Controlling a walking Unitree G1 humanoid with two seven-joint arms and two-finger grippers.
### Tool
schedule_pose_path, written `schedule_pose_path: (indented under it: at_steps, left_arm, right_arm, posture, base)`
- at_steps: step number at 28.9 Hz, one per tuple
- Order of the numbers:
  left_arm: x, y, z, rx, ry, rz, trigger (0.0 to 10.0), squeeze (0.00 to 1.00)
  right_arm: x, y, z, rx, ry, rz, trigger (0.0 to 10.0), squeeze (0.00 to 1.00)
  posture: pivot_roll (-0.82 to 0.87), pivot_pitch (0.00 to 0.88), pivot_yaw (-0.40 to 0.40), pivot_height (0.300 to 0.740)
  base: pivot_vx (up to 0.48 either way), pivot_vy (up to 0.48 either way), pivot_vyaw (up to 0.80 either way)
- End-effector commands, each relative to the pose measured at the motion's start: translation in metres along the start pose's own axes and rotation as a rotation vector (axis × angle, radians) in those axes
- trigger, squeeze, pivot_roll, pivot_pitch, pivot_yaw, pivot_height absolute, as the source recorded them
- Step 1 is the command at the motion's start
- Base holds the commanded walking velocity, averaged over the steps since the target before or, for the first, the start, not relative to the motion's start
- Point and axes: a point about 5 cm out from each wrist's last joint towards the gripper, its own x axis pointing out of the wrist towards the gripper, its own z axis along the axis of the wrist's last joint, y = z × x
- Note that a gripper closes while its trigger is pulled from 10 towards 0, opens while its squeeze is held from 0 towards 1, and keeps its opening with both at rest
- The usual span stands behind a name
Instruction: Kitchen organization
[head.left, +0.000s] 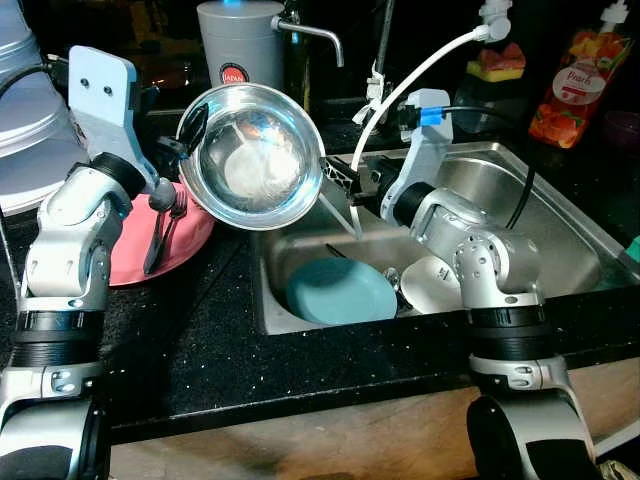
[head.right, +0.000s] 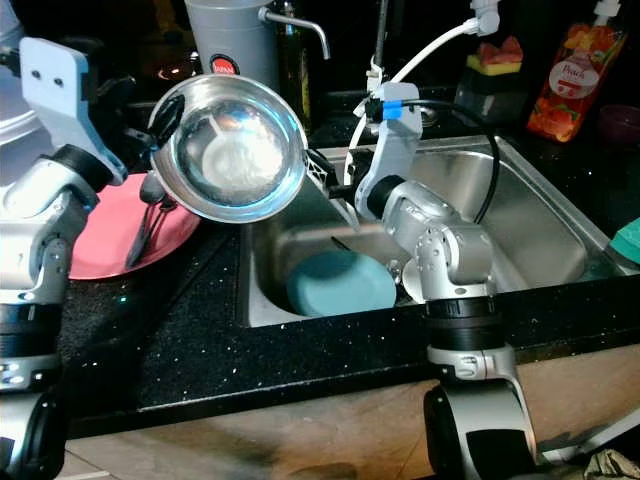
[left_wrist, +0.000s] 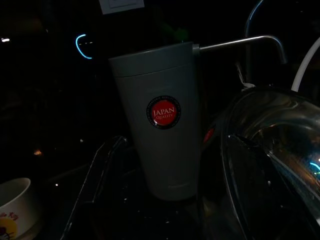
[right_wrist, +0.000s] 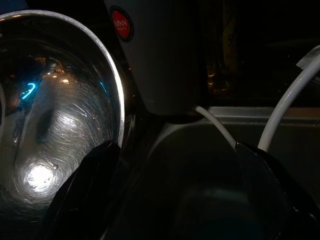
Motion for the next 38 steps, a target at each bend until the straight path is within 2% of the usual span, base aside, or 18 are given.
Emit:
schedule_pose_path:
  at_steps: [1,5,7,8,9,11,14,16,23,27,31,36,38]
  left_arm:
    - [-0.002,0.016,0.017,0.003,-0.082,0.053,0.0,0.0]
    - [-0.002,0.017,0.017,0.006,-0.074,0.049,0.0,0.0]
    - [-0.003,0.017,0.016,0.007,-0.071,0.05,0.0,0.0]
    - [-0.003,0.017,0.016,0.007,-0.071,0.05,0.0,0.0]
    - [-0.003,0.018,0.016,0.011,-0.071,0.053,0.0,0.0]
    - [-0.003,0.018,0.016,0.016,-0.071,0.056,0.0,0.0]
    - [-0.003,0.02,0.016,0.018,-0.07,0.06,0.0,0.0]
    - [-0.003,0.02,0.016,0.019,-0.07,0.06,0.0,0.0]
    - [-0.003,0.02,0.017,0.017,-0.075,0.053,0.0,0.0]
    - [-0.002,0.016,0.018,0.026,-0.084,0.032,0.0,0.0]
    - [-0.001,0.01,0.016,0.03,-0.083,0.016,0.0,0.0]
    - [0.0,-0.003,0.012,0.109,-0.078,-0.032,0.0,0.0]
    - [-0.001,-0.006,0.01,0.184,-0.072,-0.057,0.0,0.0]
  right_arm:
    - [-0.012,-0.032,0.0,0.023,0.01,-0.129,10.0,0.0]
    - [-0.014,-0.031,0.006,0.034,-0.001,-0.08,10.0,0.0]
    - [-0.017,-0.025,0.011,0.074,-0.009,0.017,10.0,0.0]
    - [-0.017,-0.025,0.011,0.074,-0.009,0.017,10.0,0.0]
    - [-0.02,-0.024,0.014,0.112,-0.015,0.063,10.0,0.0]
    - [-0.022,-0.025,0.016,0.102,-0.01,0.084,10.0,0.0]
    - [-0.025,-0.03,0.017,0.033,0.022,0.074,10.0,0.0]
    - [-0.026,-0.031,0.017,0.024,0.026,0.067,10.0,0.0]
    - [-0.025,-0.031,0.012,0.048,0.045,0.055,10.0,0.0]
    - [-0.021,-0.025,0.004,0.109,0.079,0.062,10.0,0.0]
    - [-0.019,-0.02,-0.001,0.117,0.096,0.078,10.0,0.0]
    - [-0.018,-0.015,-0.004,0.144,0.105,0.101,10.0,0.0]
    - [-0.018,-0.017,-0.003,0.169,0.106,0.099,10.0,0.0]
  posture:
    - [0.02,0.0,0.009,0.74]
    - [0.02,0.0,0.009,0.74]
    - [0.02,0.0,0.009,0.74]
    - [0.02,0.0,0.009,0.74]
    - [0.02,0.001,0.008,0.74]
    - [0.02,0.002,0.007,0.74]
    - [0.02,0.002,0.007,0.74]
    - [0.02,0.002,0.007,0.74]
    - [0.02,0.001,0.009,0.74]
    - [0.02,0.002,0.011,0.74]
    - [0.02,0.0,0.009,0.74]
    - [0.01,0.0,0.009,0.74]
    - [0.01,0.0,0.008,0.74]
  base:
    - [0.0,0.0,0.0]
    - [0.0,0.0,0.0]
    - [0.0,0.0,0.0]
    - [0.0,0.0,0.0]
    - [0.0,0.0,0.0]
    - [0.0,0.0,0.0]
    - [0.0,0.0,0.0]
    - [0.0,0.0,0.0]
    - [0.0,0.0,0.0]
    - [0.0,0.0,0.0]
    - [0.0,0.0,0.0]
    - [0.0,0.0,0.0]
    - [0.0,0.0,0.0]
